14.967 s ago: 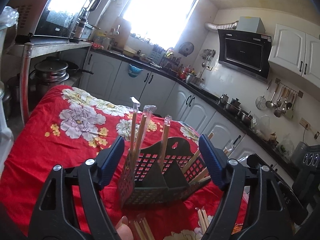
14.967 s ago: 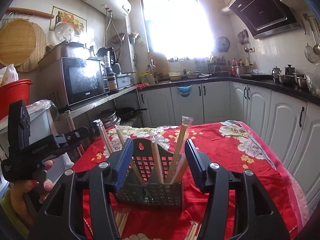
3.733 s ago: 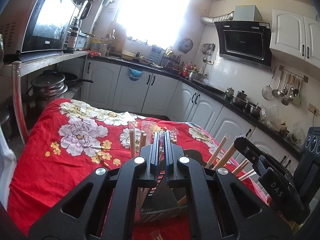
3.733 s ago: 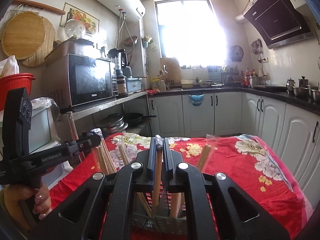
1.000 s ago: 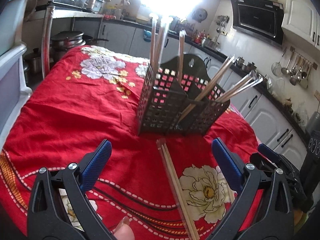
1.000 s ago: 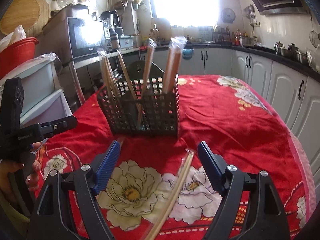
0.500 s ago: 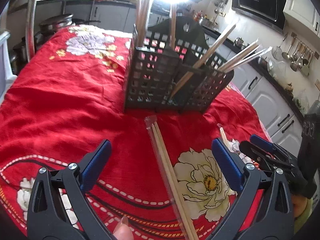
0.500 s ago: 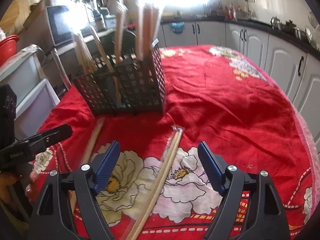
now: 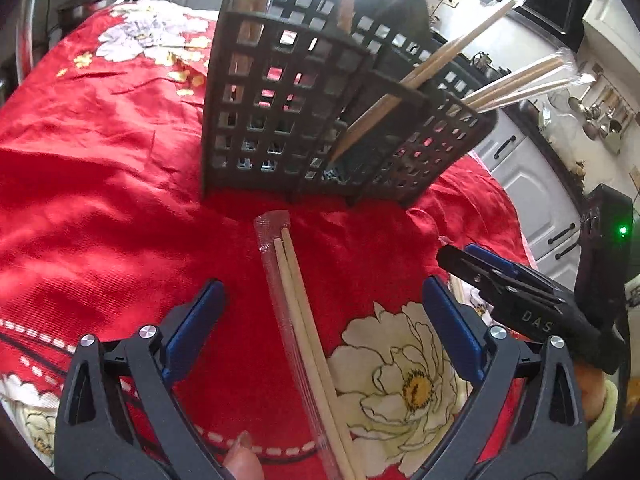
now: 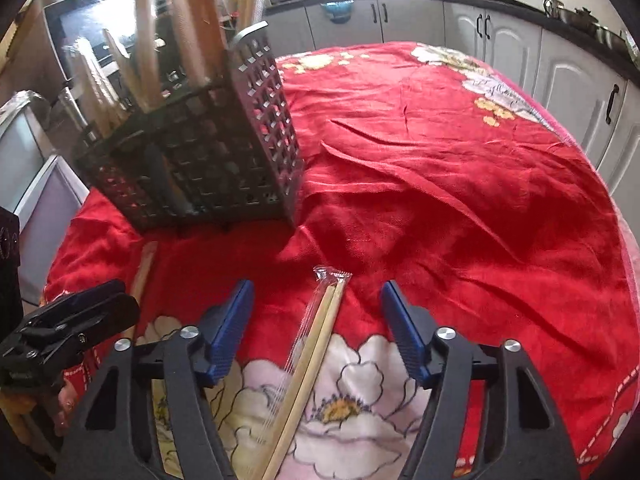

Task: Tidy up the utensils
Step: 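Lower the open right tool around the last chopstick pack and close it, then lift the pack upright with the right tool and carry it over the caddy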

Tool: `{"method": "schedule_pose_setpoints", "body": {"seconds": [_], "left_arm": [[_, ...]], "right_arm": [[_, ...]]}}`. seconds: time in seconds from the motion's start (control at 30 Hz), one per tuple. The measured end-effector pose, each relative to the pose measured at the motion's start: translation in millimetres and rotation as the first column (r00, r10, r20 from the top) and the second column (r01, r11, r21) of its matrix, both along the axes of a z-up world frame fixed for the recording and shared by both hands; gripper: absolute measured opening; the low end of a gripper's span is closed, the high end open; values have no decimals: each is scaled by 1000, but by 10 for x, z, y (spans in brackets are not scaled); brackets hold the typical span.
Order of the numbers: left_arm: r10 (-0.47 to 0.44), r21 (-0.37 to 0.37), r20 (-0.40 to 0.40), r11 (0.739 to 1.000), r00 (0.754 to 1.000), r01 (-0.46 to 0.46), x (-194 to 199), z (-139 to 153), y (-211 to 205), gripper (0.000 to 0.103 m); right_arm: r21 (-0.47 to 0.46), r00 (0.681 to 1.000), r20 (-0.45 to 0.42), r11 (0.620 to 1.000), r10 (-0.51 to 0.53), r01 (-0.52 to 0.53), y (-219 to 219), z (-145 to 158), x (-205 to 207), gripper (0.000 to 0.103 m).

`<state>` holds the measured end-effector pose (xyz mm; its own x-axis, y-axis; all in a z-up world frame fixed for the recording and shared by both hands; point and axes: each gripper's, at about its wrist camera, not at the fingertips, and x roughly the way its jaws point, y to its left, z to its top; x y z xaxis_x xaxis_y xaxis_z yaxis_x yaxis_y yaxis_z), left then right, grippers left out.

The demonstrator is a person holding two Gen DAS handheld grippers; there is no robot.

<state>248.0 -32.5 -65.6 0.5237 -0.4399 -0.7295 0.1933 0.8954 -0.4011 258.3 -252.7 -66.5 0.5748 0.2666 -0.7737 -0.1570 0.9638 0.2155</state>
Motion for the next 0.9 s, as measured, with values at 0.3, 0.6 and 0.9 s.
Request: {"method": "schedule_pose_setpoints", "body": {"seconds": [0.3,0.6,0.9], "left_arm": [[14,21,4,1000,1000,-14,152,-8,-50,86],[64,120,34,991,997,-67,277,-63,-64,45],[99,57,22,993,995,-100,269,-13,178,4]], "right_arm": [[-22,1000,-9,1000,0,-1,30,-92,92,57],[-34,1000,3,999,-11,11,33,-106,118,33],[33,1000,13,999,18,-18,34,-28,53,12]]}}
